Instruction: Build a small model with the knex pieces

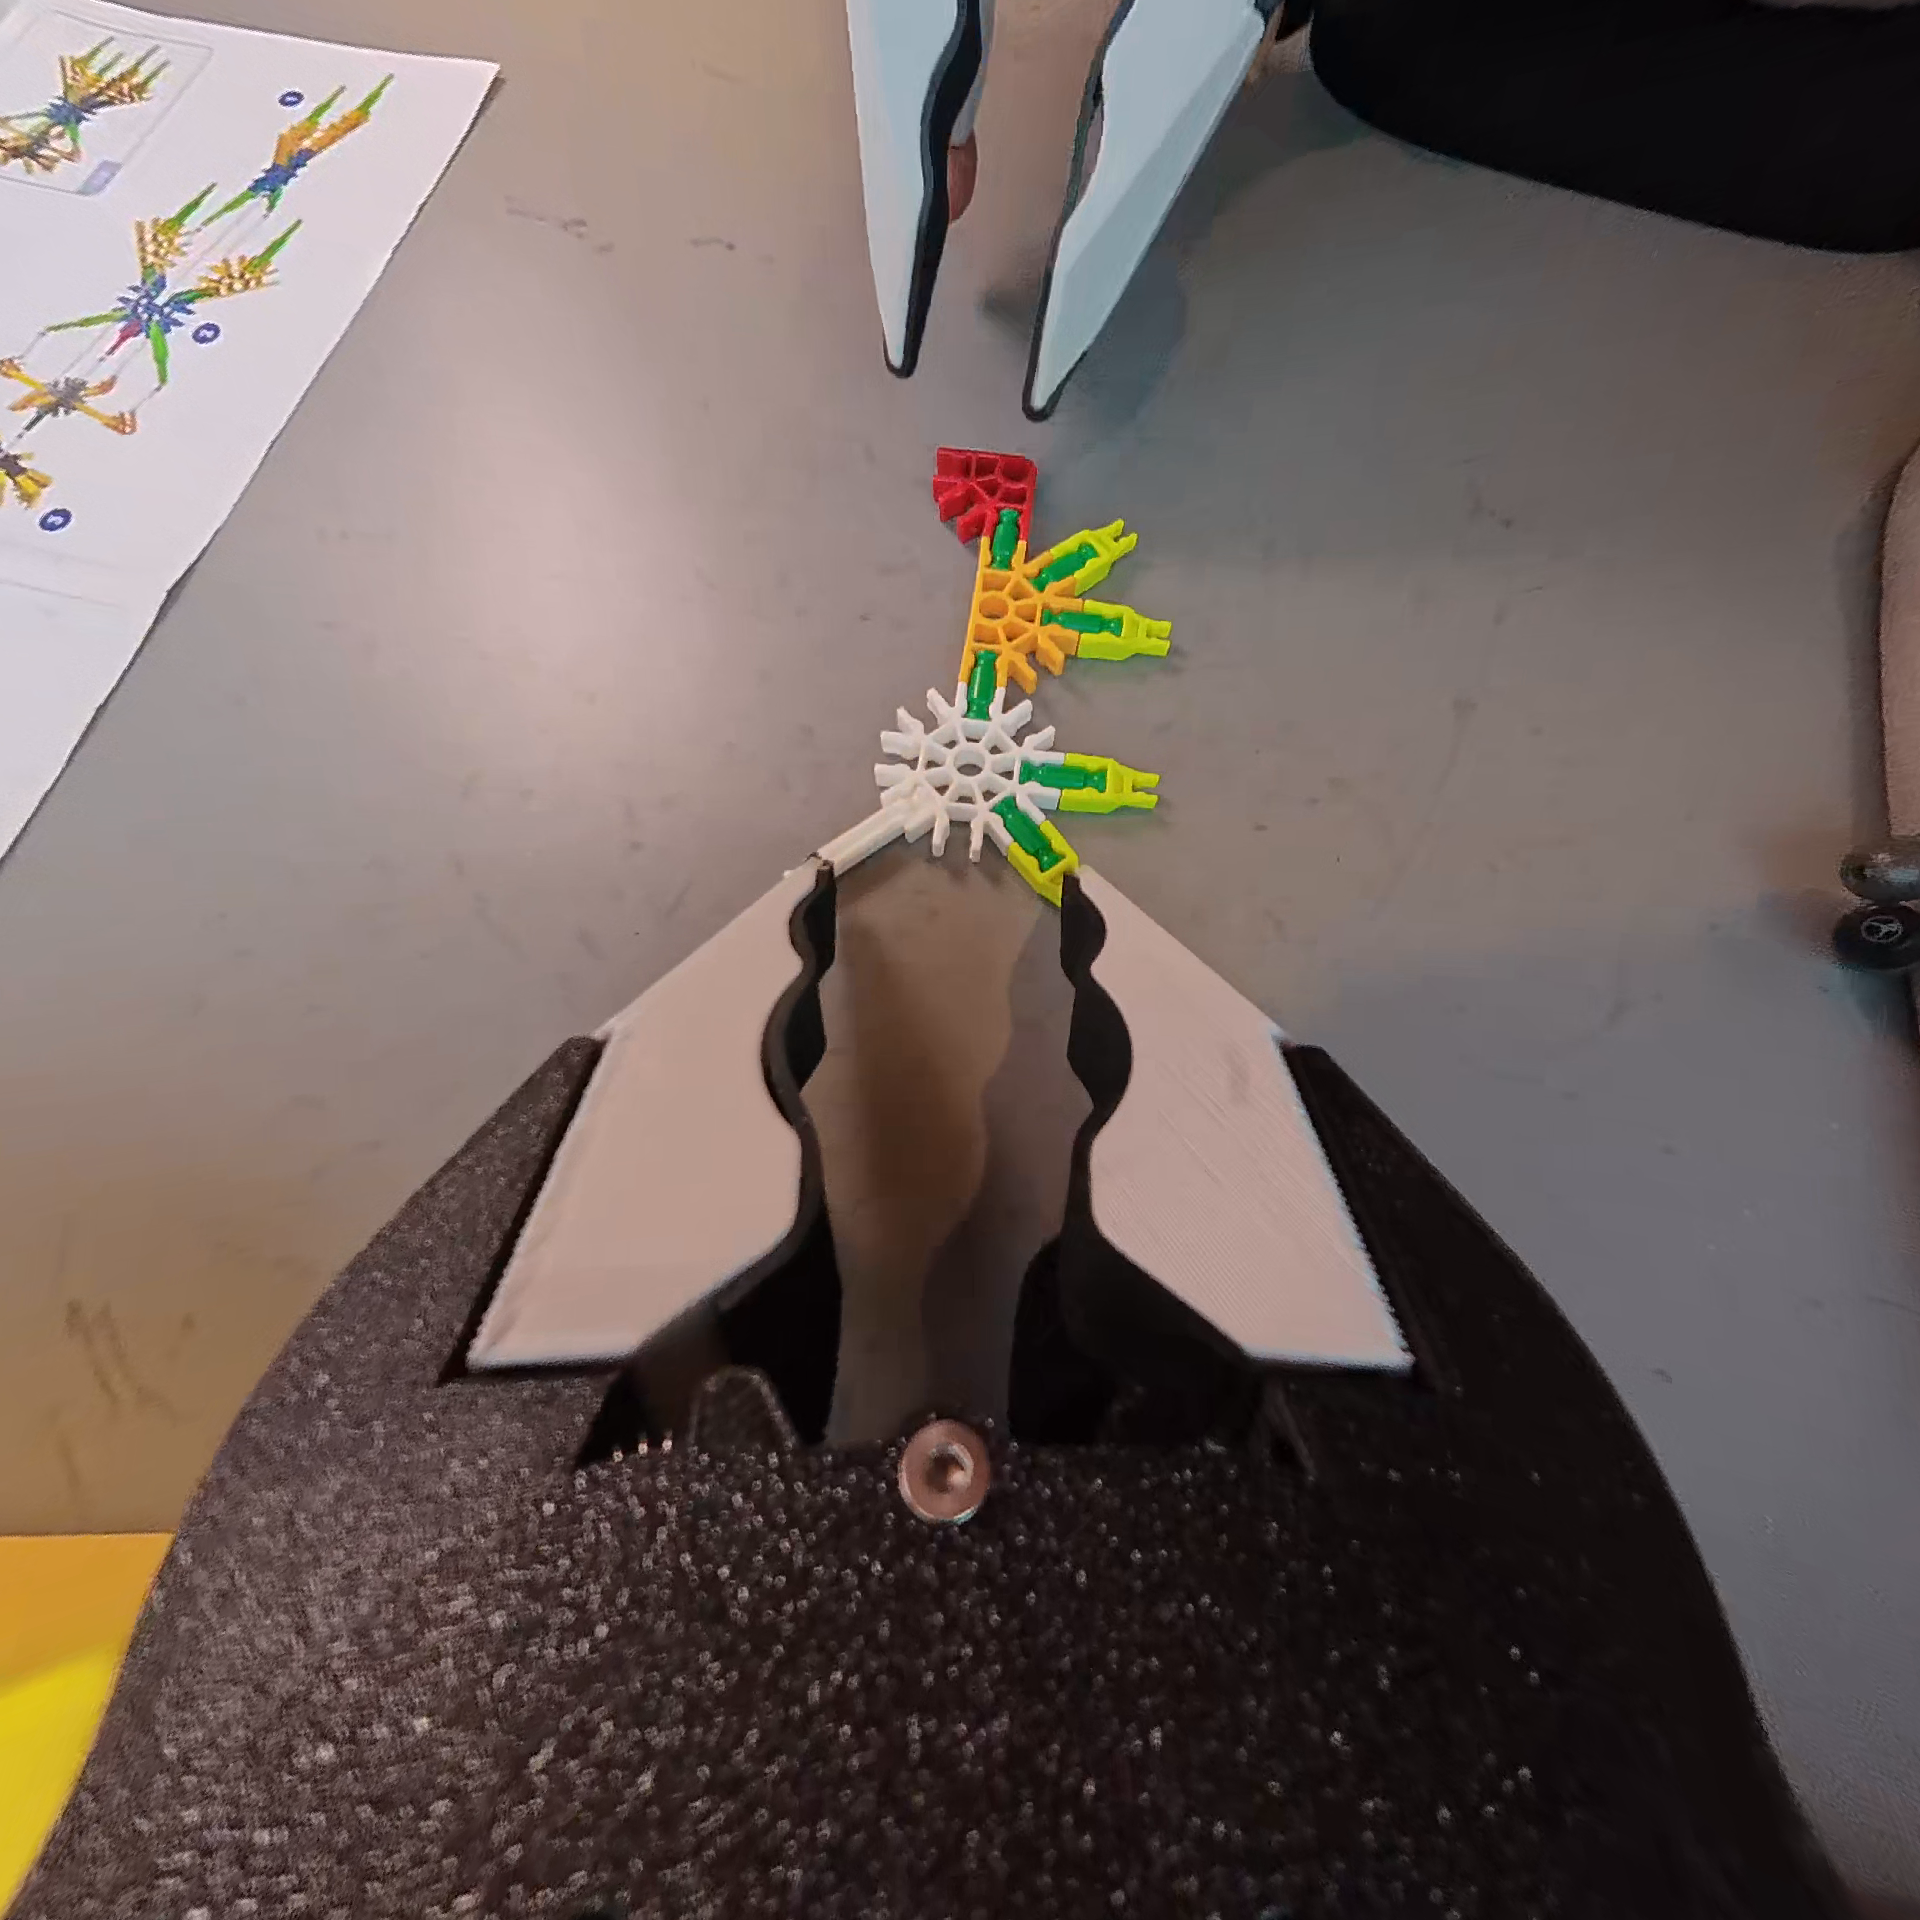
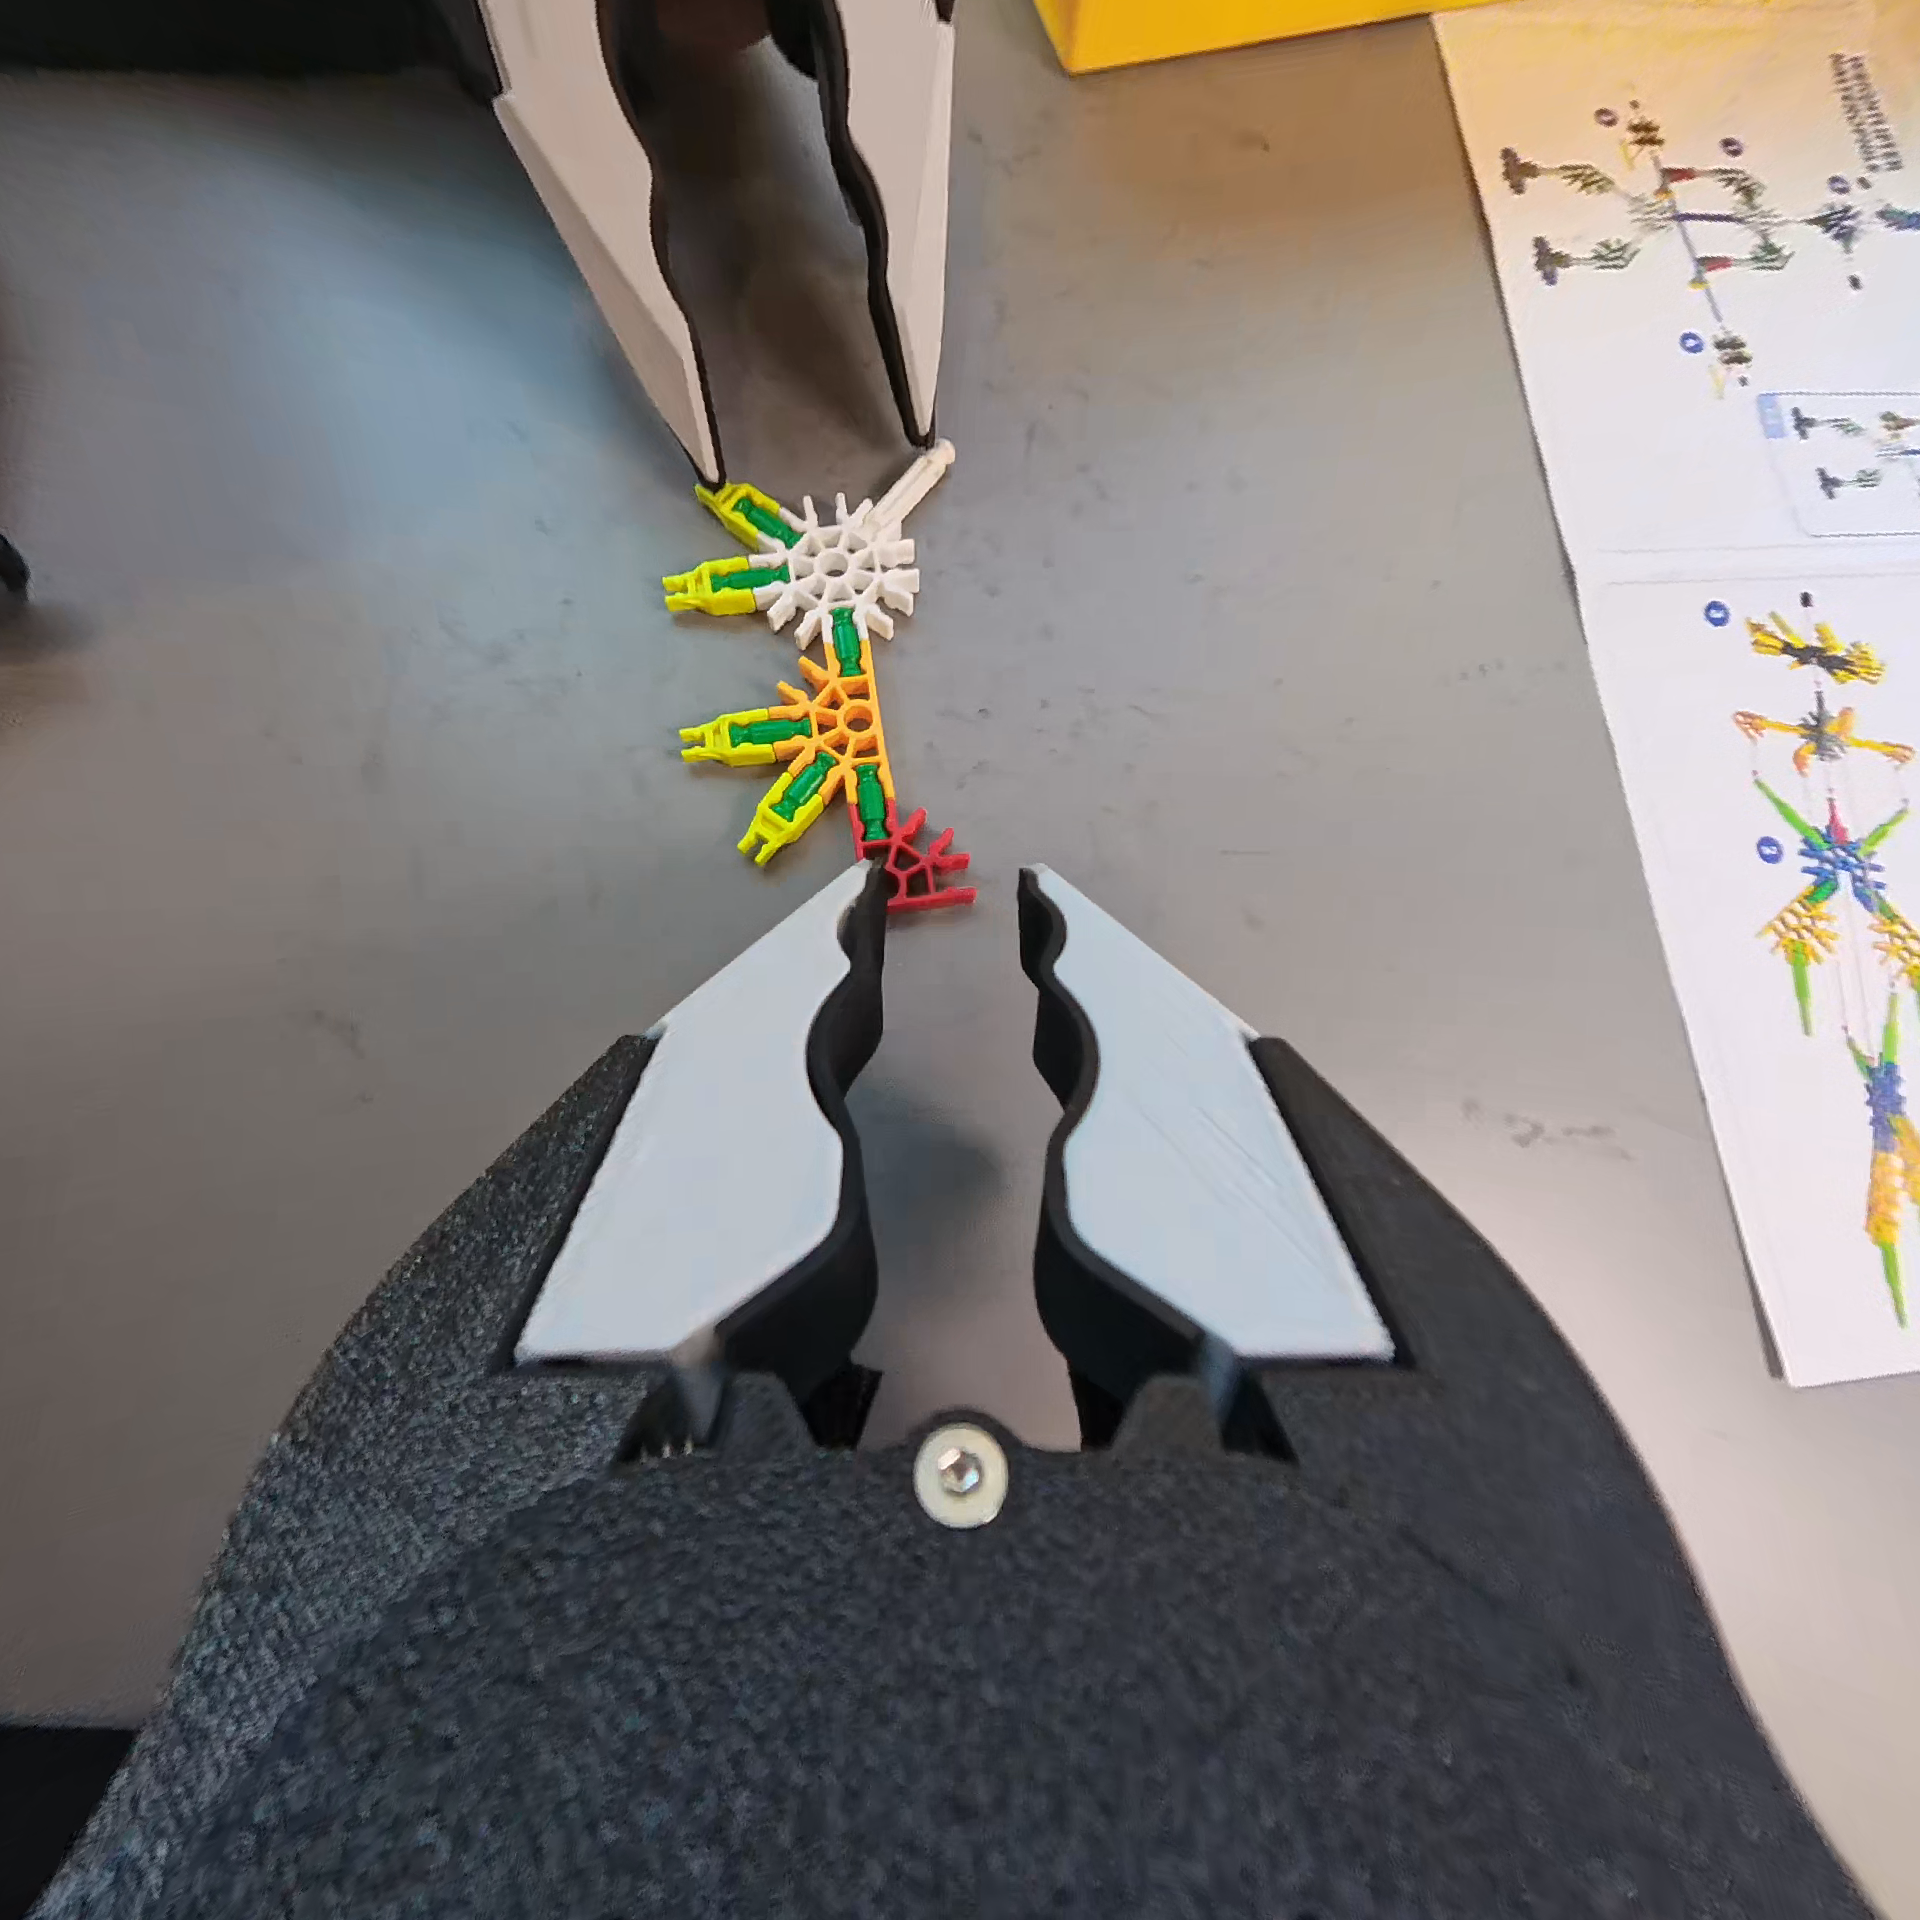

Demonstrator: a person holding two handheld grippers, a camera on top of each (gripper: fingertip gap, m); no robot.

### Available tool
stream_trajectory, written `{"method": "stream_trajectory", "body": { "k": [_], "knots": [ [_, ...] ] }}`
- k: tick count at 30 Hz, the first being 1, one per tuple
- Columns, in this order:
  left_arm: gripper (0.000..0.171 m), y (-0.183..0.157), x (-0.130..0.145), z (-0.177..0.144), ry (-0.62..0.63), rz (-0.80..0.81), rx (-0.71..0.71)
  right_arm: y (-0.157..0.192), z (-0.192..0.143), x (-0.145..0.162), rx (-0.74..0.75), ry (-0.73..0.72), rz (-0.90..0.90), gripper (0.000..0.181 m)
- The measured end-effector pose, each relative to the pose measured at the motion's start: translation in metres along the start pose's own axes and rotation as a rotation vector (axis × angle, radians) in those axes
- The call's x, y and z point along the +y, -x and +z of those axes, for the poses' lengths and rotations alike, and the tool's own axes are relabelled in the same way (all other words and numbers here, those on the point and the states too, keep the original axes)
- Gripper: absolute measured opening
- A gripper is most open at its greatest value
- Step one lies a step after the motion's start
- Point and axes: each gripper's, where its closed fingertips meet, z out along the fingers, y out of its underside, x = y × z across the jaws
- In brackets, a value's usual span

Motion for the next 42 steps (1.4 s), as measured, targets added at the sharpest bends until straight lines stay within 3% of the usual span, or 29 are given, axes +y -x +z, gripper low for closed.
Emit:
{"method": "stream_trajectory", "body": {
  "k": [11,22,30,42],
  "knots": [
    [0.044,0.014,-0.016,-0.013,-0.092,-0.025,-0.069,-0.042,-0.016,-0.029,0.277,-0.268,0.194,0.023],
    [0.044,0.047,-0.033,-0.032,-0.244,-0.136,-0.221,-0.056,-0.010,-0.021,0.454,-0.189,0.132,0.023],
    [0.044,0.060,-0.033,-0.035,-0.292,-0.218,-0.256,-0.061,-0.009,-0.013,0.445,-0.165,0.184,0.026],
    [0.044,0.059,-0.037,-0.038,-0.296,-0.202,-0.265,-0.071,-0.004,-0.001,0.469,-0.105,0.246,0.028]
  ]
}}
